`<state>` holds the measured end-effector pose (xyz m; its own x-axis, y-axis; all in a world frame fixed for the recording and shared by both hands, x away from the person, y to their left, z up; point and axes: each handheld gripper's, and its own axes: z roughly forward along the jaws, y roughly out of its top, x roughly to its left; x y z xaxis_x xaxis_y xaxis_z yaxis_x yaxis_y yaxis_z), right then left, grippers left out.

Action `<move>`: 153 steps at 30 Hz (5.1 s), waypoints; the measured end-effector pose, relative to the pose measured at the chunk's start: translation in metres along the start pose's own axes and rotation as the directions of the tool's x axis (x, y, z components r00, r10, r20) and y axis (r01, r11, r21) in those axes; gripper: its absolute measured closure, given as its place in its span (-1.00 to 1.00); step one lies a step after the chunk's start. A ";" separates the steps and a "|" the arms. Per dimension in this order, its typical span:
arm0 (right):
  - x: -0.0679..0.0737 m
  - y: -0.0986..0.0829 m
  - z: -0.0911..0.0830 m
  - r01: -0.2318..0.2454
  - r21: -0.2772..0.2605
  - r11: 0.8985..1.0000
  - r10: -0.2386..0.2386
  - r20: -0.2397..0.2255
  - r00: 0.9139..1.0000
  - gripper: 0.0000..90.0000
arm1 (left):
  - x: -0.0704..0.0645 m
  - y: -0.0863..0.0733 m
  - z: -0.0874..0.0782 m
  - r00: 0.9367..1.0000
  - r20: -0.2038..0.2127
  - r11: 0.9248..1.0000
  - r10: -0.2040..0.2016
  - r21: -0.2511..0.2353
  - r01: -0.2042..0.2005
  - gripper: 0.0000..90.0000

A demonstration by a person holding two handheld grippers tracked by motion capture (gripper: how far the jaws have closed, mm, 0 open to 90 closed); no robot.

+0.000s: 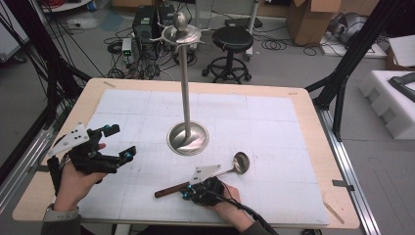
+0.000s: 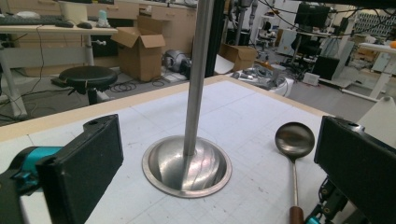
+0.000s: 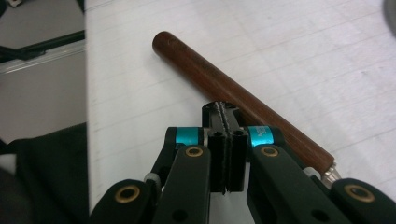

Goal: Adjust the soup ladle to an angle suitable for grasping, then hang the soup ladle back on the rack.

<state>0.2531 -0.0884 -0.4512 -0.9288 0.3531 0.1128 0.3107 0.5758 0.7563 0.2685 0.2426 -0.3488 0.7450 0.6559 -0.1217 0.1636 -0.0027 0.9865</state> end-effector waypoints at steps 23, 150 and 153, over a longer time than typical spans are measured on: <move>-0.035 0.025 0.024 -0.045 -0.014 0.999 0.046 0.119 0.992 1.00 | 0.000 -0.001 -0.001 1.000 0.004 1.000 -0.006 0.000 0.006 -0.96; -0.100 0.048 -0.041 0.286 0.618 0.732 -0.259 -0.136 0.956 0.88 | 0.005 -0.005 -0.011 0.999 -0.011 0.999 -0.036 -0.010 0.036 -0.96; -0.100 0.046 -0.051 0.276 0.576 0.770 -0.250 -0.125 0.960 0.88 | 0.006 -0.004 -0.014 0.999 -0.023 0.999 -0.038 -0.023 0.037 -0.96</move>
<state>0.3502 -0.1350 -0.3951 -0.9947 0.1024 -0.0002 0.0993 0.9651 0.2423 0.2634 0.2577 -0.3516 0.7230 0.6728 -0.1565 0.1765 0.0391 0.9835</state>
